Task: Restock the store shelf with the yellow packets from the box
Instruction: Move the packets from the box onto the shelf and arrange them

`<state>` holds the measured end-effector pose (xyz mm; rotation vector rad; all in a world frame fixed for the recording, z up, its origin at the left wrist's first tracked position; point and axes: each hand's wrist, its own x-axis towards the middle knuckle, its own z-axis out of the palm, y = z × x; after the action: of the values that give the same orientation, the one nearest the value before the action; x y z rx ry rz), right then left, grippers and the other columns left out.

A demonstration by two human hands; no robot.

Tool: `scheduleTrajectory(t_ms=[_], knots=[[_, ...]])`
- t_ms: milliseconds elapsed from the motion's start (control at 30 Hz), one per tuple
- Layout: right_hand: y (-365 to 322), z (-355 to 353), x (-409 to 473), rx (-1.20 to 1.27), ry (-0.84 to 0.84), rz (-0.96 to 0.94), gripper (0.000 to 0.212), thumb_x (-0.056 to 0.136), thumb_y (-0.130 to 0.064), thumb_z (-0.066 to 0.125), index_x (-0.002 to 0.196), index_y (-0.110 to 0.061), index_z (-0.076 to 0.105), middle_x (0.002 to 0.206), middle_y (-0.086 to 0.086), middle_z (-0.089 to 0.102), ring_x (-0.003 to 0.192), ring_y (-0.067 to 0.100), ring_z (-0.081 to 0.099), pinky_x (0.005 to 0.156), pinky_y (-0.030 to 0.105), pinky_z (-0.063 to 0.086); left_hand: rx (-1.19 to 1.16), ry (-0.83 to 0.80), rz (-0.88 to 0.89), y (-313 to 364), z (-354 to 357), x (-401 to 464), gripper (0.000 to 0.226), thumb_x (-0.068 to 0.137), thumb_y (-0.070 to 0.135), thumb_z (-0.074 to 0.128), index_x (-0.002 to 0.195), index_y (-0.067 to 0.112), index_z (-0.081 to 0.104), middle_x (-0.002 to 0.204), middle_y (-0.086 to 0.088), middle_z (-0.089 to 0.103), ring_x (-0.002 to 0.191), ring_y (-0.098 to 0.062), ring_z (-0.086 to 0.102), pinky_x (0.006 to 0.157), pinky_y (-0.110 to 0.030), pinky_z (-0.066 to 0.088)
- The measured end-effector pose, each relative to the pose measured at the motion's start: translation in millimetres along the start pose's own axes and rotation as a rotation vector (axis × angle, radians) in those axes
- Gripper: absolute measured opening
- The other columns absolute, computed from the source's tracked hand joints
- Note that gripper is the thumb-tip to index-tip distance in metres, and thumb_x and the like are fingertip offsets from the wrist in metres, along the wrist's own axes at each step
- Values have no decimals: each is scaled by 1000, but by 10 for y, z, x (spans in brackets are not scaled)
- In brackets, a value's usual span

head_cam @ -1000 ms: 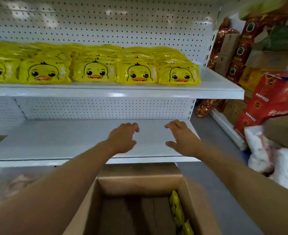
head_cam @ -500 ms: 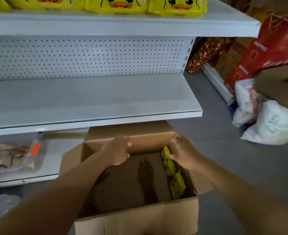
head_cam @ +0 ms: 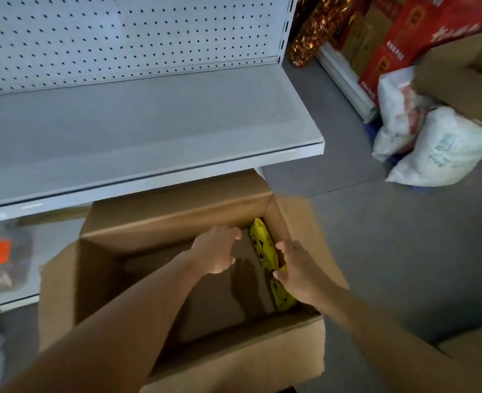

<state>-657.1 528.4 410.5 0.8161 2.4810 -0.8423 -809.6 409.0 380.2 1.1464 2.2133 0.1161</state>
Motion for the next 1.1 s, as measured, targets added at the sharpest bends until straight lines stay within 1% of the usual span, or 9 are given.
scheduleTrajectory(t_ms=[200, 333, 400, 567, 733, 867, 933, 1033, 1100], knots=[[58, 308, 82, 43, 27, 162, 48, 91, -24, 57, 133, -16, 34, 133, 6, 38, 122, 23, 43, 101, 36, 39, 54, -29, 115, -91, 178, 605, 54, 88, 24, 62, 138, 23, 39, 139, -1, 45, 127, -23, 43, 99, -38, 42], [74, 516, 122, 39, 68, 286, 48, 90, -21, 56, 133, -16, 35, 127, 7, 40, 117, 24, 47, 93, 32, 41, 85, -20, 251, -144, 366, 1013, 55, 87, 19, 63, 138, 20, 40, 138, -2, 47, 126, -23, 44, 98, -36, 42], [86, 617, 137, 62, 87, 329, 54, 90, -18, 56, 137, -15, 31, 129, 7, 39, 118, 24, 47, 92, 31, 41, 107, -6, 308, -152, 476, 1191, 56, 86, 15, 64, 137, 19, 42, 140, 0, 46, 125, -23, 45, 97, -36, 44], [141, 780, 195, 87, 154, 409, 56, 89, -15, 56, 138, -16, 29, 132, 5, 38, 120, 23, 47, 93, 31, 42, 187, 81, 456, -152, 766, 1587, 60, 85, 14, 65, 139, 20, 41, 144, 0, 43, 132, -21, 39, 107, -34, 35], [262, 855, 174, 70, 187, 459, 50, 86, -5, 52, 132, -17, 35, 126, 6, 43, 113, 24, 51, 86, 31, 42, 330, 104, 436, -133, 1055, 1855, 56, 82, 11, 63, 133, 18, 42, 133, -6, 44, 125, -26, 37, 102, -33, 29], [330, 933, 139, 15, 195, 476, 55, 83, -3, 56, 131, -17, 35, 125, 5, 47, 109, 23, 54, 83, 31, 44, 491, 170, 445, -111, 1189, 1938, 40, 94, 16, 40, 132, 24, 48, 129, -9, 42, 120, -30, 35, 97, -39, 32], [343, 968, 151, -16, 185, 479, 56, 82, -4, 58, 132, -16, 35, 126, 5, 47, 109, 23, 55, 84, 32, 47, 512, 168, 458, -121, 1212, 1953, 36, 95, 17, 38, 125, 24, 55, 131, -7, 44, 120, -29, 37, 98, -40, 31], [333, 997, 194, -47, 163, 492, 55, 83, -4, 56, 132, -14, 34, 127, 6, 47, 110, 23, 55, 86, 32, 49, 461, 86, 444, -219, 1221, 1857, 35, 92, 10, 40, 121, 21, 57, 123, -7, 57, 117, -28, 49, 103, -40, 30], [300, 997, 235, -73, 140, 521, 51, 85, -5, 54, 131, -13, 33, 127, 8, 47, 113, 25, 54, 89, 35, 49, 311, 28, 303, -346, 1182, 1706, 35, 91, 8, 45, 123, 18, 54, 118, -12, 61, 111, -33, 57, 95, -40, 41]])
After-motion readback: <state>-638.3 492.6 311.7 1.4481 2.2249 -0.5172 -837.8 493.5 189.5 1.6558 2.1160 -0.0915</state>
